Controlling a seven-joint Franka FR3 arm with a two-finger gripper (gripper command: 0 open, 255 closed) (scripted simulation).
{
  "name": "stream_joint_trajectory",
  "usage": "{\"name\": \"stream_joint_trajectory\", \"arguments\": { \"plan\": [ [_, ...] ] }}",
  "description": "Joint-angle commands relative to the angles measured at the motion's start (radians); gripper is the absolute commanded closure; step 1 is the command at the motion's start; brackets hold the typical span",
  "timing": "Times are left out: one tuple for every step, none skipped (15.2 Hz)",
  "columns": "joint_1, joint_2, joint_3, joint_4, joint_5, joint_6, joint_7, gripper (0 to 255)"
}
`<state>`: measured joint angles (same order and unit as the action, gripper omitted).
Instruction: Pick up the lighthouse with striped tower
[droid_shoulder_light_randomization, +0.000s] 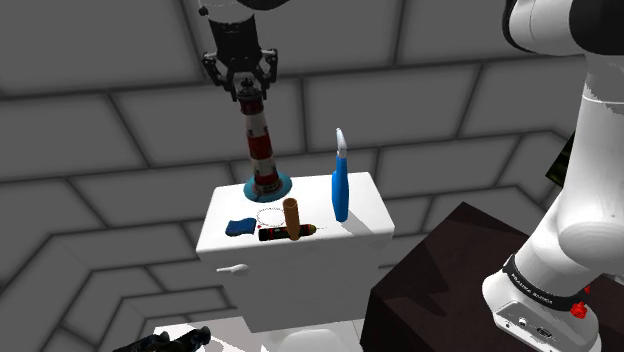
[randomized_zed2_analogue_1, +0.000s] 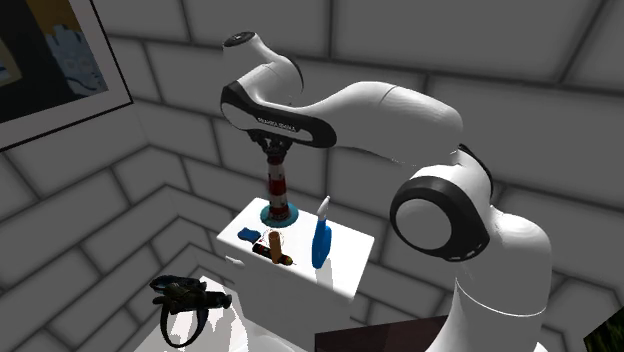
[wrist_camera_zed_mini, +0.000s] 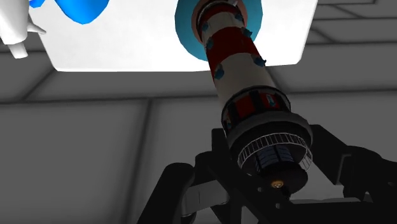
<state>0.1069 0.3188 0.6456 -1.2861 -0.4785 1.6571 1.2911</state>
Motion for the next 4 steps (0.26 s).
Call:
{"name": "stream_joint_trajectory", "arguments": {
  "plan": [
    [0.015, 0.016, -0.001, 0.051, -0.010, -0.035, -0.006, 255],
    [0.021, 0.023, -0.001, 0.073, -0.013, -0.052, -0.010, 255],
    [0.022, 0.024, -0.001, 0.077, -0.014, -0.054, -0.010, 255],
    [0.022, 0.024, -0.001, 0.077, -0.014, -0.054, -0.010, 255]
  ]
}}
